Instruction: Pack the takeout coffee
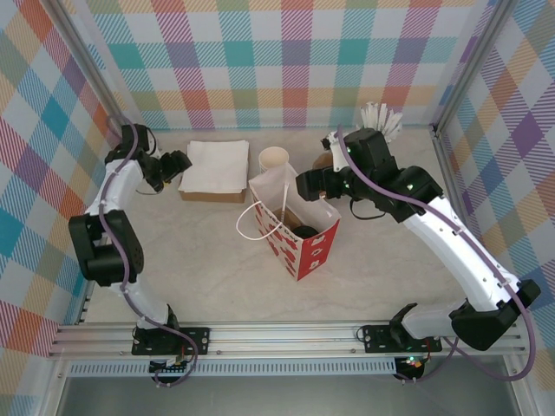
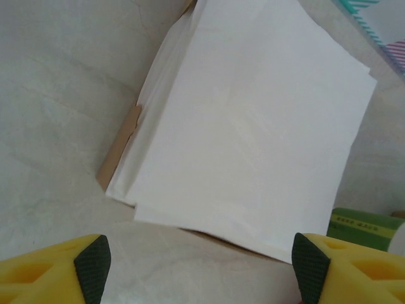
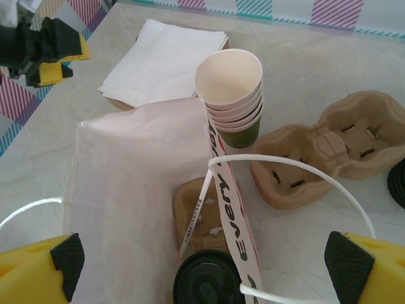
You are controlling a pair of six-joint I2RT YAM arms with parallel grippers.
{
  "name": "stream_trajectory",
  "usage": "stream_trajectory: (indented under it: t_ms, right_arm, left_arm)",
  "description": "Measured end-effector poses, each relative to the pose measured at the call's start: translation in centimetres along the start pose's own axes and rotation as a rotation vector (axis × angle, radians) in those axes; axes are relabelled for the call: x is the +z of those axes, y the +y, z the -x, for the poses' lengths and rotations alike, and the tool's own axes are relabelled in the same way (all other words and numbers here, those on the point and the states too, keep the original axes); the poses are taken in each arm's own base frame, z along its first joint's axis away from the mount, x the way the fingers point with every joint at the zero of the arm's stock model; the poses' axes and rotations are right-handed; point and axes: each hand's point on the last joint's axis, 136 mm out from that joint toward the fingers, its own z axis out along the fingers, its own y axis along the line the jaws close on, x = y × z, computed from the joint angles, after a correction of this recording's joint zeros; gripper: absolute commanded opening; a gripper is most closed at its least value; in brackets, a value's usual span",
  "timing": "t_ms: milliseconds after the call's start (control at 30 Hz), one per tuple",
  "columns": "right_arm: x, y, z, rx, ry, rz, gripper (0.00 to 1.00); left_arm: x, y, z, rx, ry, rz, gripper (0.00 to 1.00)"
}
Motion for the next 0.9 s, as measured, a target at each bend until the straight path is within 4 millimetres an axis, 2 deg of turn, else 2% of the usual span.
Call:
stream_trajectory:
  t_ms: [267,600,900]
  right_arm:
    - [-0.1,-0.1,-0.2,0.011,0.002,0.004,0.99]
    - [-0.1,0.1,-0.3,0.019,0.006,0.016,1.00]
    - [-0.1,0.1,-0.3,0.030,0.006,0.016,1.00]
  left_arm:
    - [4.3,-0.4,1.8,0.066,0.063,-0.002,0.69]
    - [6.2,-0.9,2.7,0.118,0.099,0.019,0.65]
    - [7.4,-0.6,1.4,0.130,0.153,0.035,0.60]
